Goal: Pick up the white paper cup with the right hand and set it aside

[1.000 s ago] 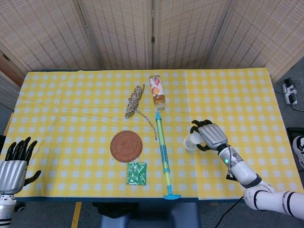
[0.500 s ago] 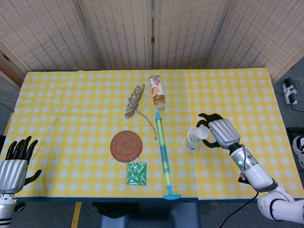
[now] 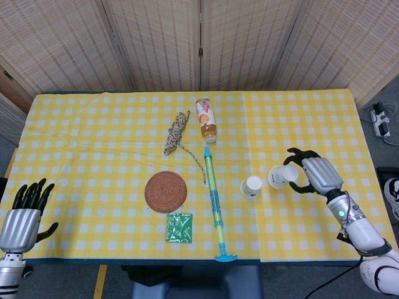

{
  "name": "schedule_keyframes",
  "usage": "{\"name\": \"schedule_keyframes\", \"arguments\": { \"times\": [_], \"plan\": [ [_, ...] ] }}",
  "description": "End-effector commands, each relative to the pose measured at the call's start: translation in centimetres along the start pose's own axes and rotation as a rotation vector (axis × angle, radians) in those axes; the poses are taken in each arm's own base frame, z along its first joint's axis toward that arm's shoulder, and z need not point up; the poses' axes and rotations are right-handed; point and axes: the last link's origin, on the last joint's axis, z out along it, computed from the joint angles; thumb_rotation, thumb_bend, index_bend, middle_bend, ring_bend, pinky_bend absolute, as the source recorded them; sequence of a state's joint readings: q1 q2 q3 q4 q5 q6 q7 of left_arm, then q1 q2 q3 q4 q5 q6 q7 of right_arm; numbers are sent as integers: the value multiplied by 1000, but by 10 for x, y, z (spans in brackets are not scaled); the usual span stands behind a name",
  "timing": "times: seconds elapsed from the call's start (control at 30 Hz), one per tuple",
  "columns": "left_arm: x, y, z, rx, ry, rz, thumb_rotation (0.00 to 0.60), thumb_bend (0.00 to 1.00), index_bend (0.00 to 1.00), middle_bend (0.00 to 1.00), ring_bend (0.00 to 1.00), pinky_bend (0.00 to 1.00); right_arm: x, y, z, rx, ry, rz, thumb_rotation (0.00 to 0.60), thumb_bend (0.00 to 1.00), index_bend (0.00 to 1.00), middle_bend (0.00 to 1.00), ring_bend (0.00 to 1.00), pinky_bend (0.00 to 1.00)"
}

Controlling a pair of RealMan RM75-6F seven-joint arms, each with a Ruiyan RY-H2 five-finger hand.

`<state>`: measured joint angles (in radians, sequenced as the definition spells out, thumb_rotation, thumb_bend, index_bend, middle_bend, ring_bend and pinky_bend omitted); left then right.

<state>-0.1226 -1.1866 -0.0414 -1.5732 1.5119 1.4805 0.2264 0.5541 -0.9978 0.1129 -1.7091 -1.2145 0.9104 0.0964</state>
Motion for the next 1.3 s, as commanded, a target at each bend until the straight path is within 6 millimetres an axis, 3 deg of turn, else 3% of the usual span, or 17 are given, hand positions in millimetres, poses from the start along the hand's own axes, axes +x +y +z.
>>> {"name": "schedule_keyframes", "arguments": {
  "times": [0.03,0.2,0.57,1.07,1.3],
  "plan": [
    [0,1,0,-4,-2,0,600,254,29,0,0,0,-20,12,6,-33,-58,14,600,364,398,168,193,147],
    [1,2,-1,-4,2,-2,600,255,28,0,0,0,-42,20,15,-46,-100,19,600,364,398,168,195,147],
    [0,3,-2,-4,-1,-3,600,254,28,0,0,0,-64,24,27,-41,-117,3,600,364,398,168,196,147],
    [-1,1,-2,-1,-1,-4,600,255,27,0,0,0,-65,20,37,-26,-102,-2,600,364,393,164,191,147],
    [-1,1,-2,-2,-2,-5,600,255,28,0,0,0,-66,21,35,-28,-104,-6,600,364,255,156,187,146]
  ]
}}
